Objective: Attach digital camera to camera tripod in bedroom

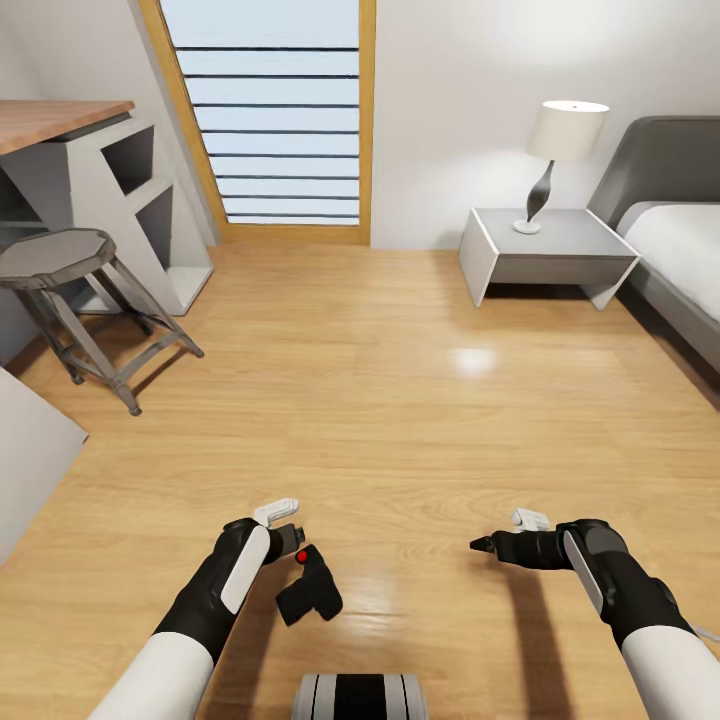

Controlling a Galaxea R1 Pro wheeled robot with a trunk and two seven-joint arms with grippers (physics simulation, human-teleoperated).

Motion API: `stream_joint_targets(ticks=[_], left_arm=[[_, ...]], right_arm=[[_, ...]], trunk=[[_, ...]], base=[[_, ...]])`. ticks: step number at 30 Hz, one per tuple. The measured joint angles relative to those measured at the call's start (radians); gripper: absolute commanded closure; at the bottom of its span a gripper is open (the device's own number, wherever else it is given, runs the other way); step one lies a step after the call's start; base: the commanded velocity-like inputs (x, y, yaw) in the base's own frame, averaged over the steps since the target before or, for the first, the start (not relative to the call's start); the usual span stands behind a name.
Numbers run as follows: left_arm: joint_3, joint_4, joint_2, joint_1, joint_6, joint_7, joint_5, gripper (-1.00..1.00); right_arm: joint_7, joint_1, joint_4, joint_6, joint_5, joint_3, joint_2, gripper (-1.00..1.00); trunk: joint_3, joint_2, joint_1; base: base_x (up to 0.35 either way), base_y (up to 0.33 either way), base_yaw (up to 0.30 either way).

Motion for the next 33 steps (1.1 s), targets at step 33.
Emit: stream_joint_targets(ticks=[33], left_arm=[[-0.003, 0.000, -0.006, 0.000, -0.008, -0.002, 0.006, -1.00]], right_arm=[[0.000, 0.000, 0.000, 0.000, 0.000, 0.000, -0.001, -1.00]], trunk=[[0.000, 0.000, 0.000]], base=[[0.000, 0.000, 0.000]])
